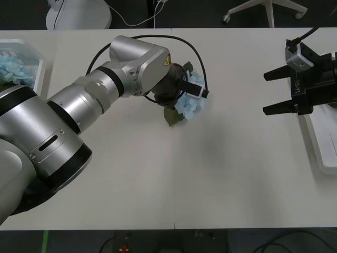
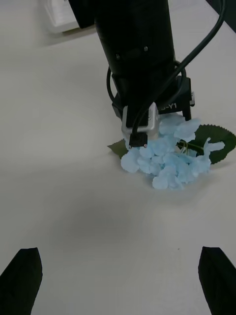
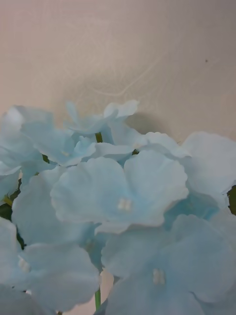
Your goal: Put the red flowers into the right box and the blue flowers into the left box
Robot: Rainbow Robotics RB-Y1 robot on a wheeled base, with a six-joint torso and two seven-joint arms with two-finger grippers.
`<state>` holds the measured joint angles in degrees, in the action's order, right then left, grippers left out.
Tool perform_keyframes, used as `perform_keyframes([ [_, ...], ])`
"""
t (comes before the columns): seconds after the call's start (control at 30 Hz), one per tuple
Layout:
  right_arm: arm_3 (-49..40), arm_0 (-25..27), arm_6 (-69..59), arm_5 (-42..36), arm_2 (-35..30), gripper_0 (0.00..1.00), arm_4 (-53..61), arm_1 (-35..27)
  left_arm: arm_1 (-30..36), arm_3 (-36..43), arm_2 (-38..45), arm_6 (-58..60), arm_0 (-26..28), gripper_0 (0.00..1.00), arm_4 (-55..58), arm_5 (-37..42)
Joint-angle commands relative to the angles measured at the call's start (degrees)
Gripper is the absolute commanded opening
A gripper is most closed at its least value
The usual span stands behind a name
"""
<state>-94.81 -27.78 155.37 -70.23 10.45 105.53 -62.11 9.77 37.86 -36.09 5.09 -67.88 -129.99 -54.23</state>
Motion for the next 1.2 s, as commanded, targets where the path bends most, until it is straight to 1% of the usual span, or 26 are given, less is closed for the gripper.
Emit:
perform_keyframes([
  [0.03, -1.3, -0.3, -0.4, 0.6, -1.0, 0.92, 1.2, -2.3, -1.1, 2.5, 0.1, 0.9, -0.9, 1.0, 1.3, -0.2],
  [0.2, -1.2, -0.7, -0.4, -0.6, -1.0, 0.92, -0.9, -2.8, -1.1, 2.5, -1.6, 1.1, 0.4, 1.0, 1.3, -0.1],
  [0.23, -1.2, -1.0, -0.4, -1.0, -1.0, 0.92, -1.1, -2.9, -1.1, 2.5, -1.6, 1.1, 0.7, 0.96, 1.4, -0.1],
  [0.27, -1.0, -1.2, -0.4, -1.6, -1.0, 0.92, -1.3, -3.2, -1.1, 2.5, -1.7, 1.0, 1.2, 0.86, 1.4, -0.1],
  [0.33, -0.6, -1.5, -0.4, -2.6, -1.0, 0.92, -1.4, -3.5, -1.1, 2.5, -1.9, 0.9, 2.0, 0.47, 1.4, -0.1],
  [0.37, -0.6, -1.6, -0.4, -3.1, -1.0, 0.91, -1.4, -3.5, -1.1, 2.5, -2.3, 1.1, 2.2, 0.0, 1.6, -0.1],
  [0.6, -0.6, -1.6, -0.4, -3.7, -1.0, 0.92, -1.3, -3.5, -1.1, 2.5, -4.5, 1.4, 3.0, 0.0, 3.3, -0.2],
  [0.93, -0.6, -1.6, -0.4, -3.7, -1.0, 0.92, -1.2, -3.4, 0.2, 2.6, -3.5, 1.5, 3.2, 0.0, 4.6, -0.9],
  [1.0, -0.7, -1.6, -0.4, -3.7, -1.0, 0.92, -1.2, -3.3, 1.1, 3.2, -2.4, 1.5, 3.1, 0.0, 4.7, -2.4],
  [1.2, -0.6, -1.6, -0.4, -3.7, -1.0, 0.92, -1.2, -3.1, 6.8, 8.8, -0.3, 0.9, 3.1, 0.0, 5.8, -8.3],
])
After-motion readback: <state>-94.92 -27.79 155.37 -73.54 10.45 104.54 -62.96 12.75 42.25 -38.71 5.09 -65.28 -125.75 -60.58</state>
